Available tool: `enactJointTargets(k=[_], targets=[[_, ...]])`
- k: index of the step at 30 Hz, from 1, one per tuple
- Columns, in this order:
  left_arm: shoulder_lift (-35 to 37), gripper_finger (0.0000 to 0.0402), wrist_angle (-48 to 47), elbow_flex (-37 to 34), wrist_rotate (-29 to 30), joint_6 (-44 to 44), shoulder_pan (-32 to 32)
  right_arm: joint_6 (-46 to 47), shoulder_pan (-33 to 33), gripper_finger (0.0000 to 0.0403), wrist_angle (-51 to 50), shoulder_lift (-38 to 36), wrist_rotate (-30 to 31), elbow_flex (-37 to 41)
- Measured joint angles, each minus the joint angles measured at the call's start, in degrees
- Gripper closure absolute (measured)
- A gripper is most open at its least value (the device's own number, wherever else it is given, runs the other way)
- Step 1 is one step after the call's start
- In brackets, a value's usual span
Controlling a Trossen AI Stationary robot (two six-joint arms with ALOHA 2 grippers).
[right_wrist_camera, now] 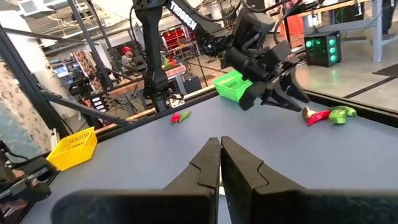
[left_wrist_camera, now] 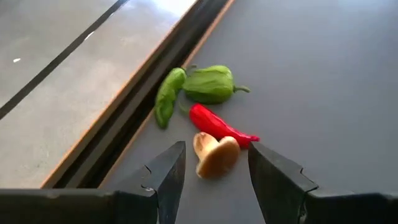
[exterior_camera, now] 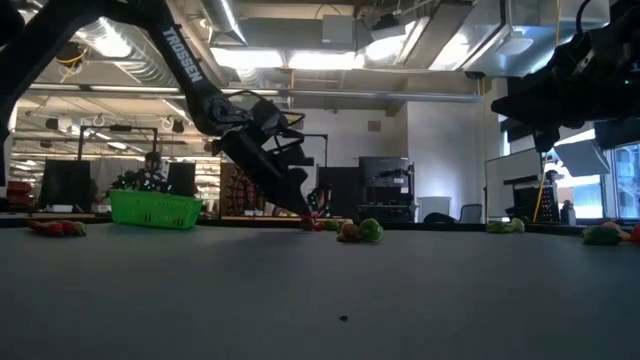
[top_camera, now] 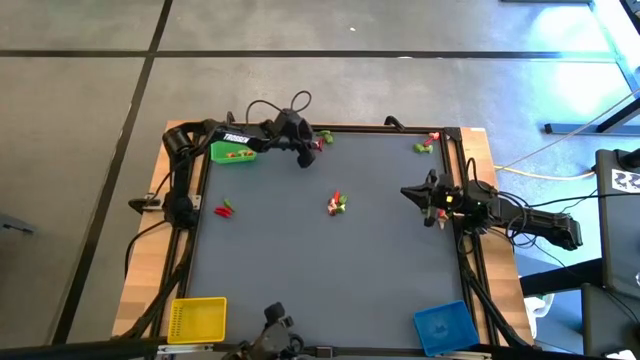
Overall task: Sort produce into baskets
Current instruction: Put the brown mushroom into the green bin
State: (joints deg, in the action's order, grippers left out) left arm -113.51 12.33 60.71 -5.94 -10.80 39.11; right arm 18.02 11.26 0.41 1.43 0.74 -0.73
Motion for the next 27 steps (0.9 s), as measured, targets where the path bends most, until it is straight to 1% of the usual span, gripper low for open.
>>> enactJointTargets(k=[4, 10, 13, 21, 23, 27], targets=[[-1.60, 0.0257, -0.51, 0.45, 0.41, 0.26, -0.12, -0.24, 0.01, 0.0386, 0.42, 0.00, 1.77, 0.04], [-3.53, 0.0283, -5.75, 4.89, 1.92, 1.29, -0.11, -0.47, 0.01, 0.0386, 1.72, 0.00, 3.79, 0.04], [-3.58, 0.0301, -6.90, 5.11, 1.97, 1.49, -0.11, -0.48, 0.01, 0.0386, 1.89, -0.02, 4.95, 0.04], [-3.58, 0.0388, -7.07, 5.16, 1.99, 1.31, -0.11, -0.50, 0.01, 0.0386, 2.02, -0.02, 4.93, 0.04], [-3.58, 0.0395, -7.06, 5.16, 2.00, 1.83, -0.07, -0.50, 0.01, 0.0386, 2.07, -0.02, 4.94, 0.04], [-3.17, 0.0393, -6.99, 5.16, 2.19, 1.90, -0.28, -0.51, 0.01, 0.0386, 2.11, -0.02, 4.93, 0.04]])
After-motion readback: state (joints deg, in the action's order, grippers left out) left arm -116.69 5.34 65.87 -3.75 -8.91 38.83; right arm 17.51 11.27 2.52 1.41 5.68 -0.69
